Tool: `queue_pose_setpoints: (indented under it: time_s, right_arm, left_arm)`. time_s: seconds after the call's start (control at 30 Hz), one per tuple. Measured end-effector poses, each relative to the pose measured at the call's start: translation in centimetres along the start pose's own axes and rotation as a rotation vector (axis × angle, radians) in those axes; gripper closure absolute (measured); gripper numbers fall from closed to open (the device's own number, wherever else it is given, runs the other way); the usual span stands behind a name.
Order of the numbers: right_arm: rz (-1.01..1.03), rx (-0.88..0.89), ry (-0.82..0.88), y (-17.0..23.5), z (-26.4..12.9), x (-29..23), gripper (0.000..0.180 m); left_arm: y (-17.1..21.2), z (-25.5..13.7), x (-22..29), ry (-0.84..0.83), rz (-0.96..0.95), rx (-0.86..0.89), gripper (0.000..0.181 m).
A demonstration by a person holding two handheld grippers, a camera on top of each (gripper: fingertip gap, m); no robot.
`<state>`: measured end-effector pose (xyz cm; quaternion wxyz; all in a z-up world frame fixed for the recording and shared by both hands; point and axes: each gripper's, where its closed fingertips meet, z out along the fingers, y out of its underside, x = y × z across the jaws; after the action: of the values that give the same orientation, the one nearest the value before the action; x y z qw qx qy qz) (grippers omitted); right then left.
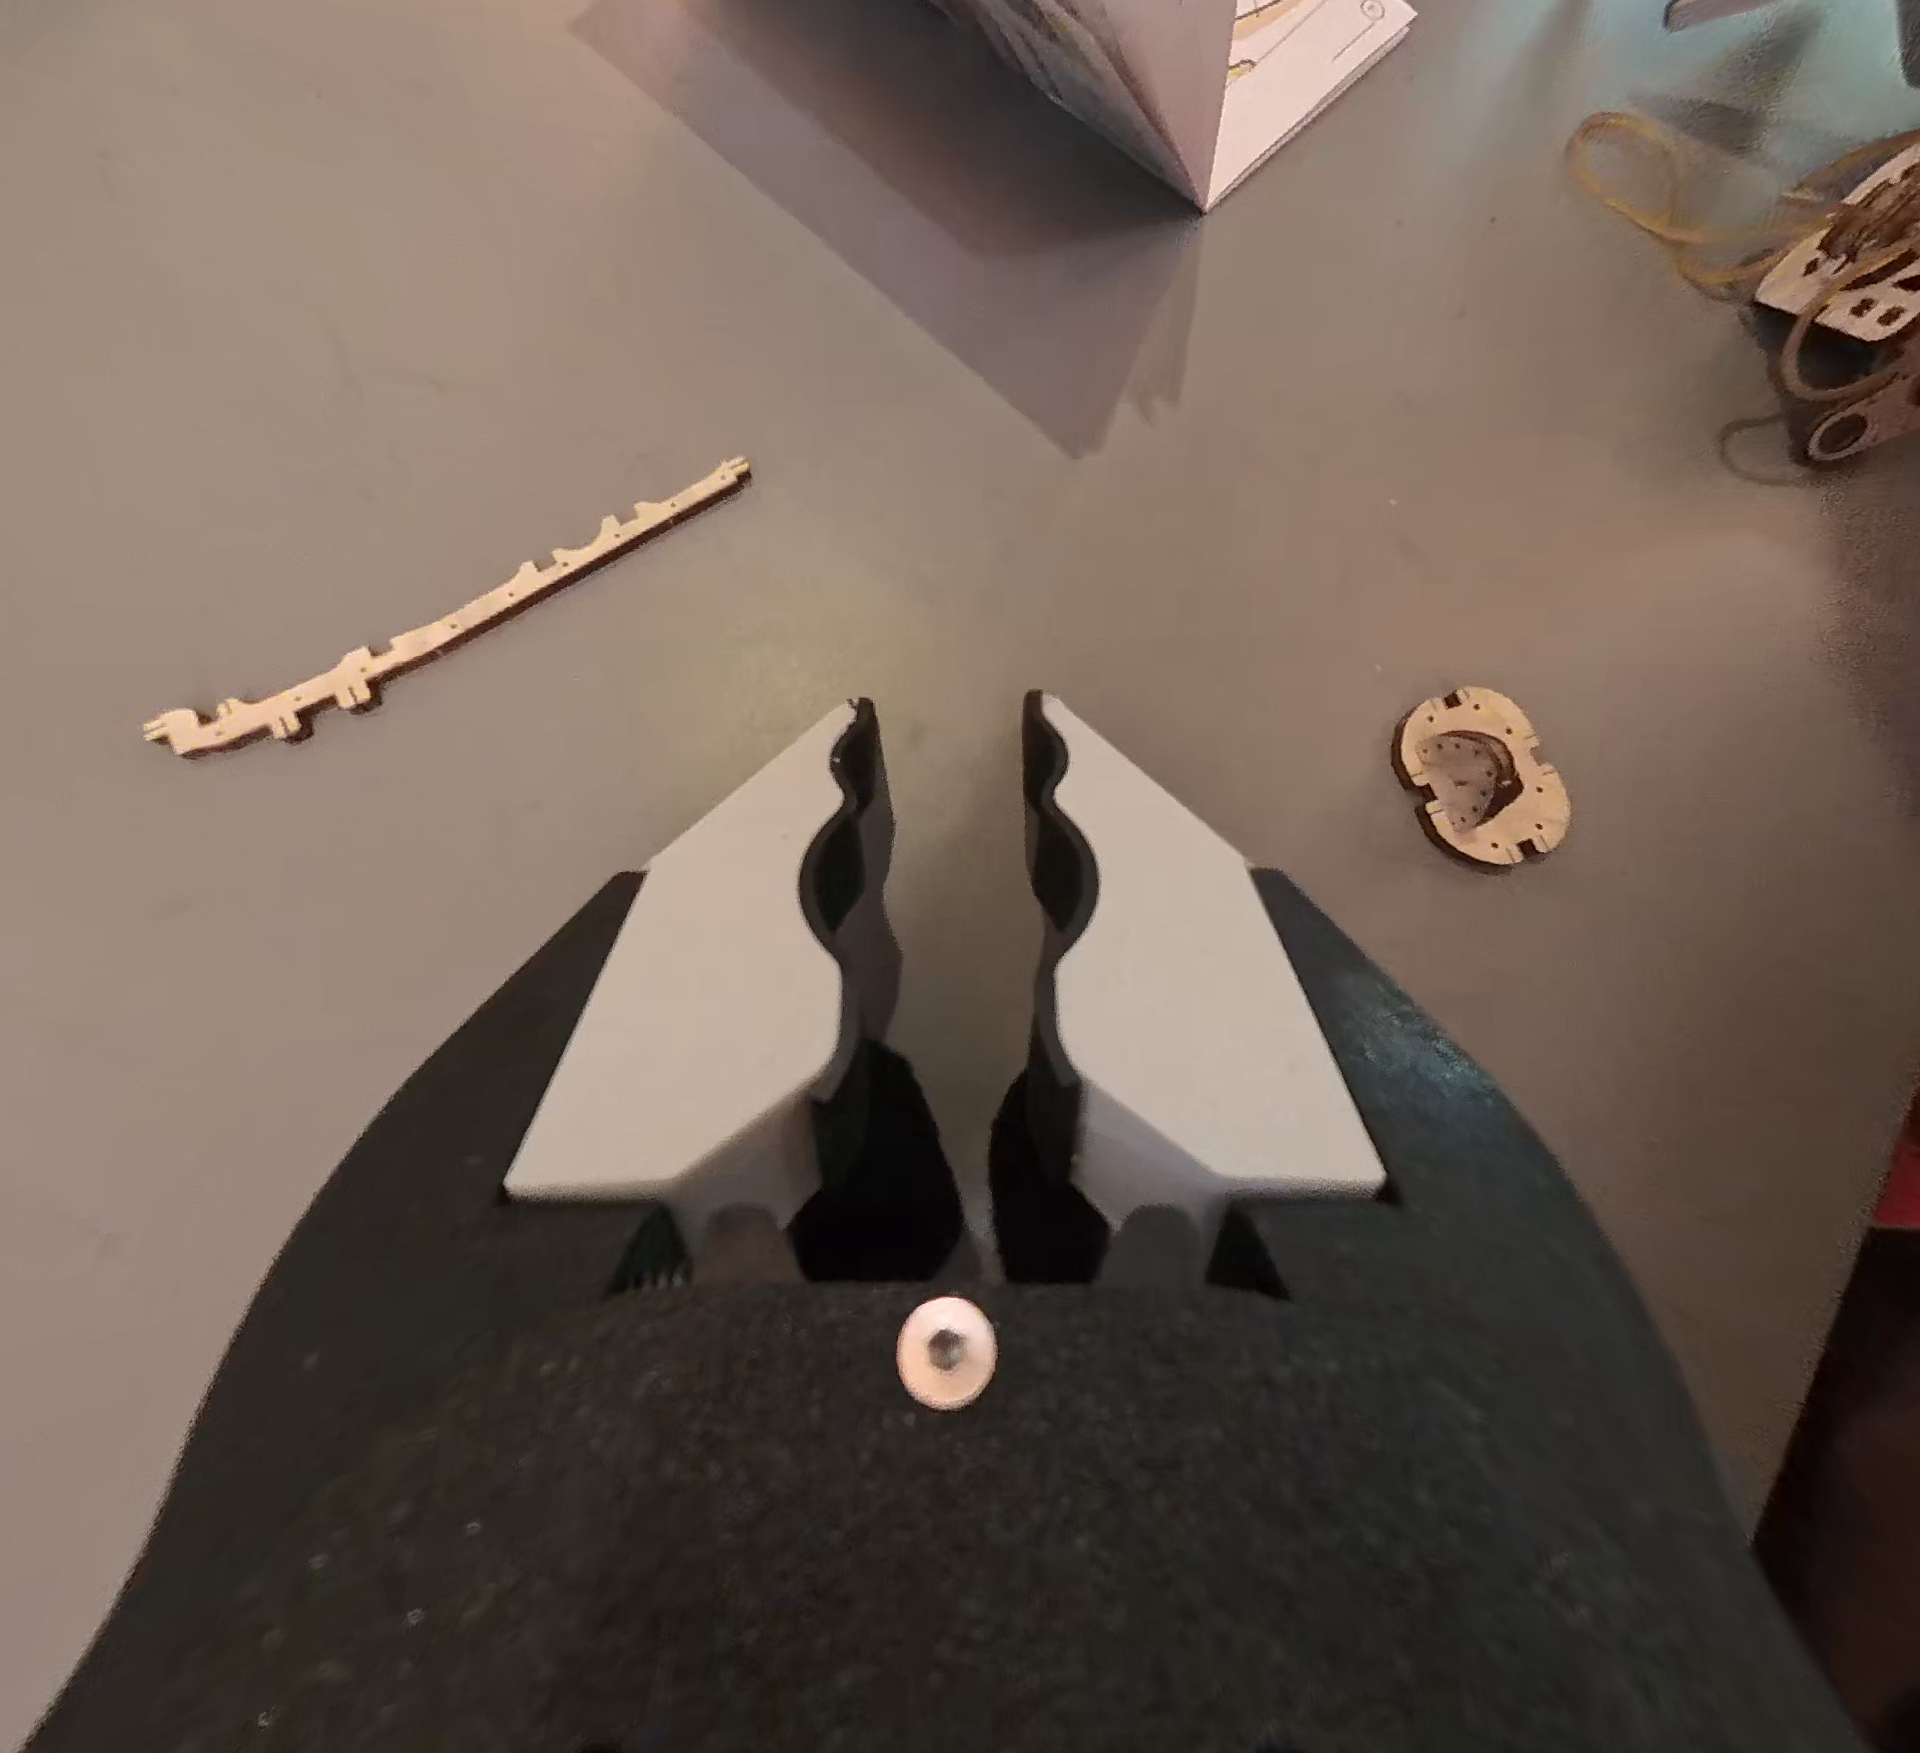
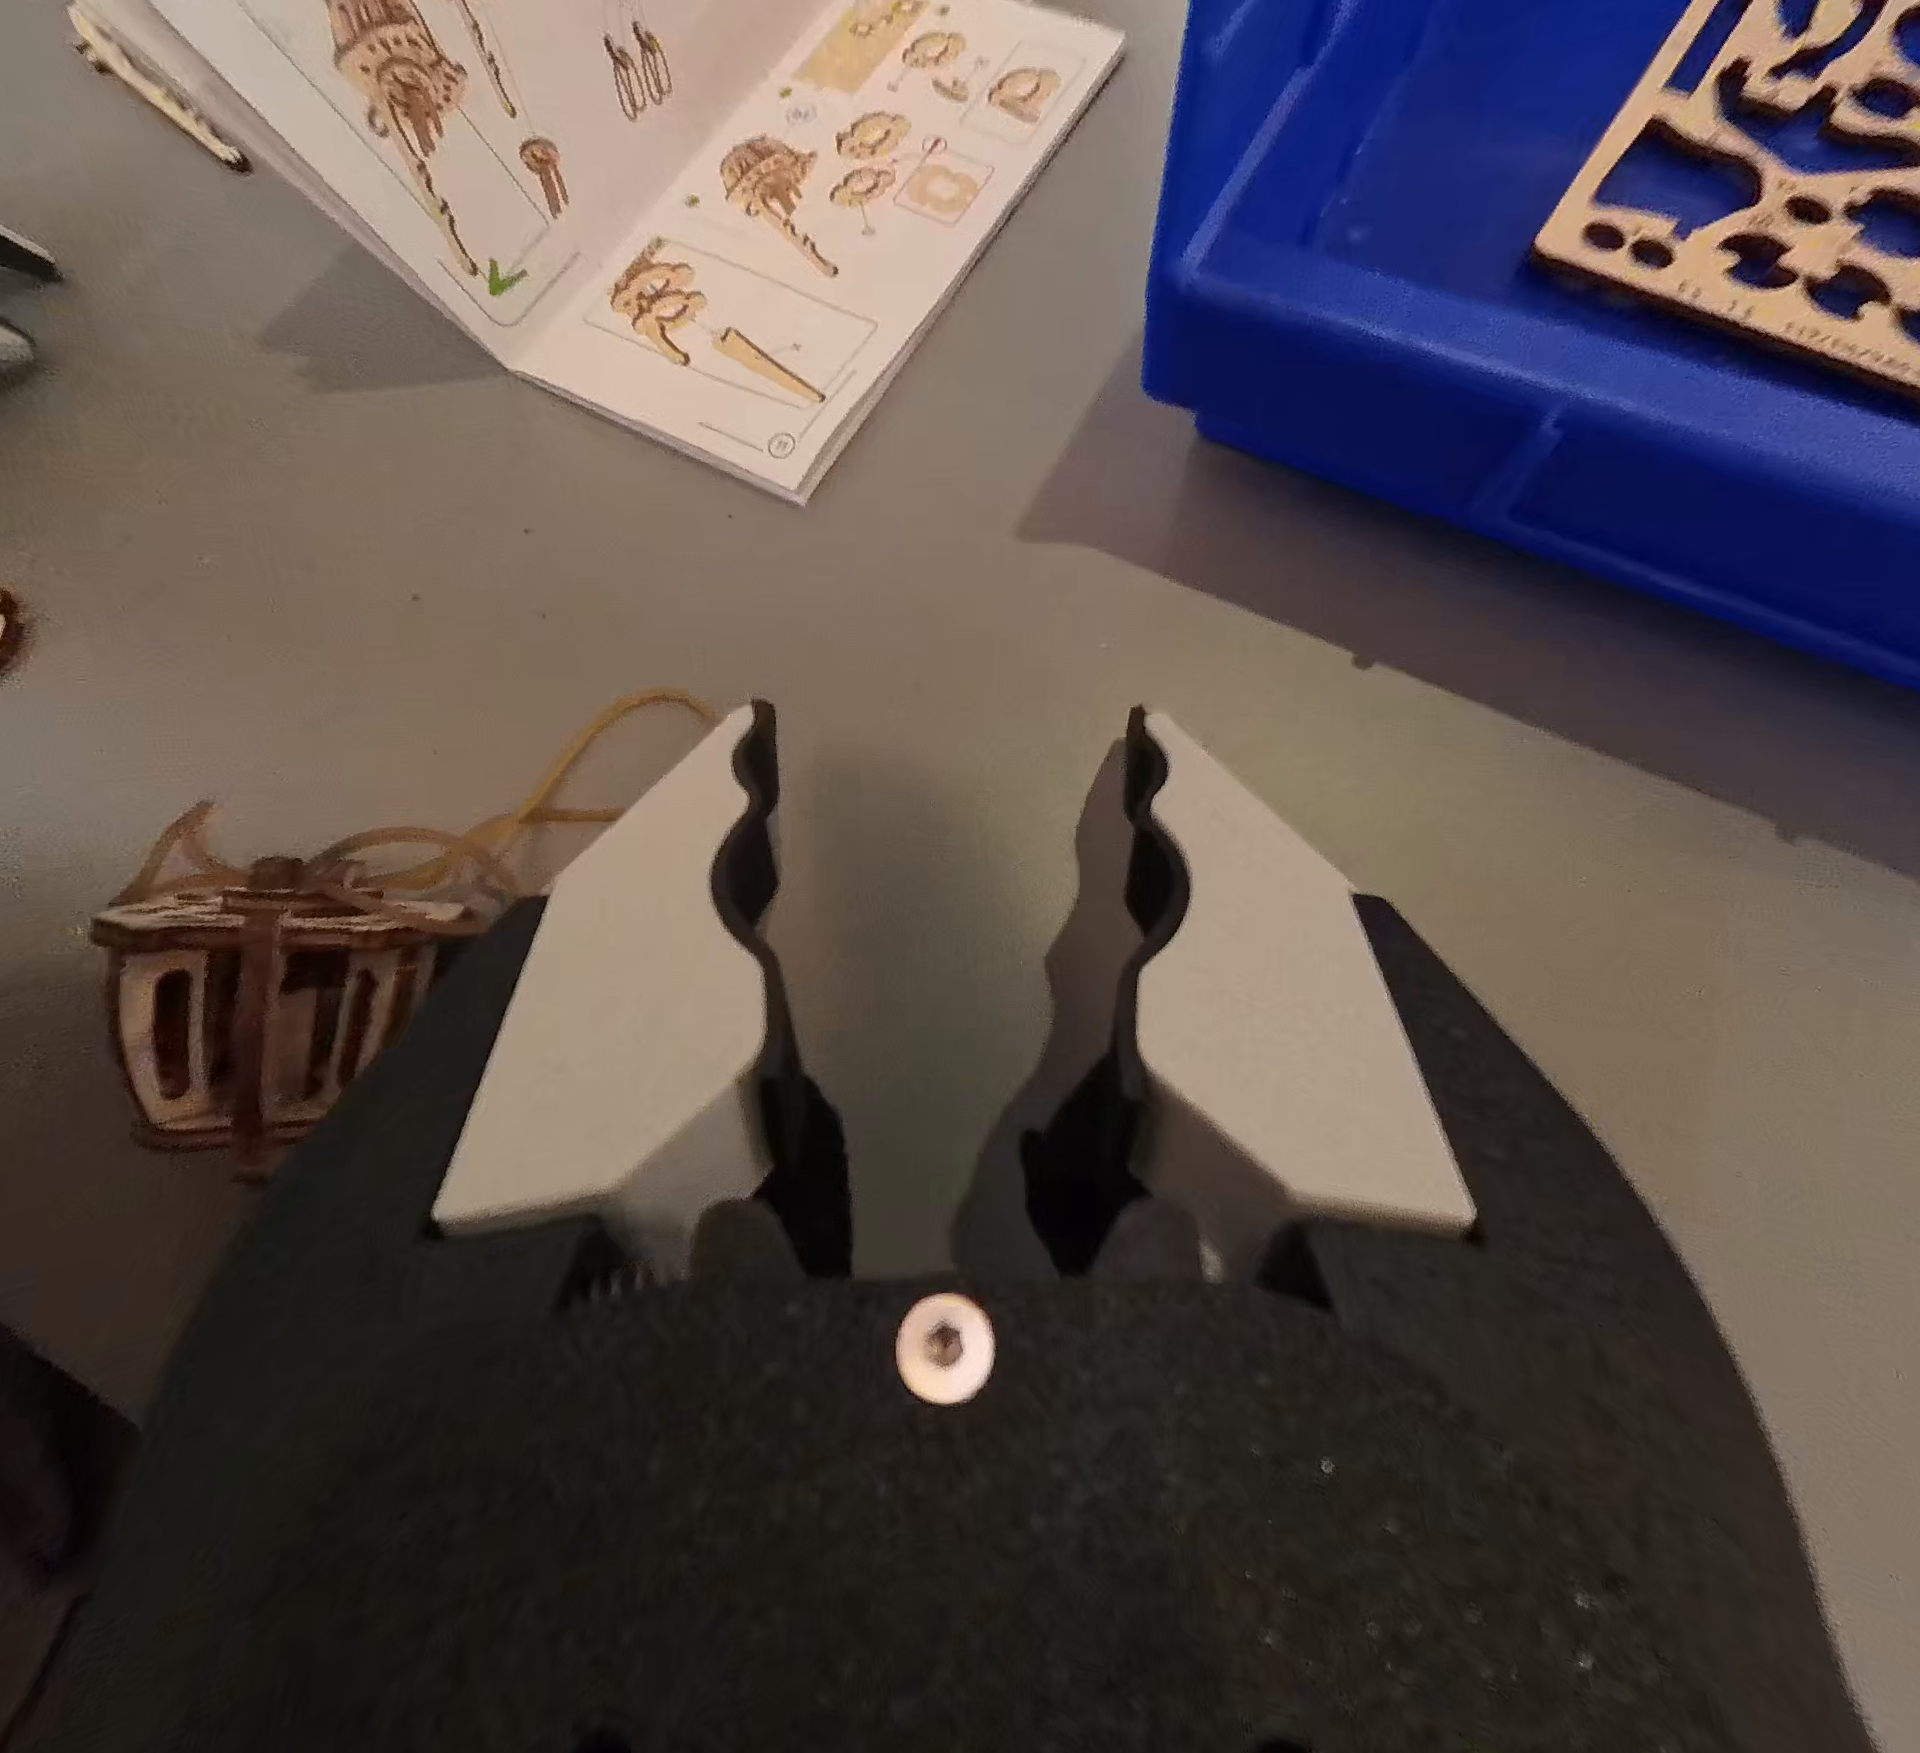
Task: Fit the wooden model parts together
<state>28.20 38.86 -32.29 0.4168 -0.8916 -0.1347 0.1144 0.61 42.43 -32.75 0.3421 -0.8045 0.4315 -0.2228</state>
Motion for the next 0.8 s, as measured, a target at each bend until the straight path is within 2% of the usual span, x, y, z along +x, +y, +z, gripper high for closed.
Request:
queue_pose_setpoints:
  time_s: [0.33,0.7,0.8]
  right_arm:
    - [-0.065,-0.047,0.070,0.24,0.88,0.24,0.115]
    - [-0.066,-0.048,0.071,0.27,0.83,0.08,0.113]
    - [-0.022,-0.024,0.075,-0.22,0.81,-0.06,0.120]
  left_arm:
    - [-0.01,0.10,-0.51,-0.045,0.012,-0.004,0.165]
    - [0.02,0.10,-0.58,-0.059,0.025,-0.006,0.166]
    - [-0.16,0.12,-1.05,-0.080,0.005,-0.003,0.166]
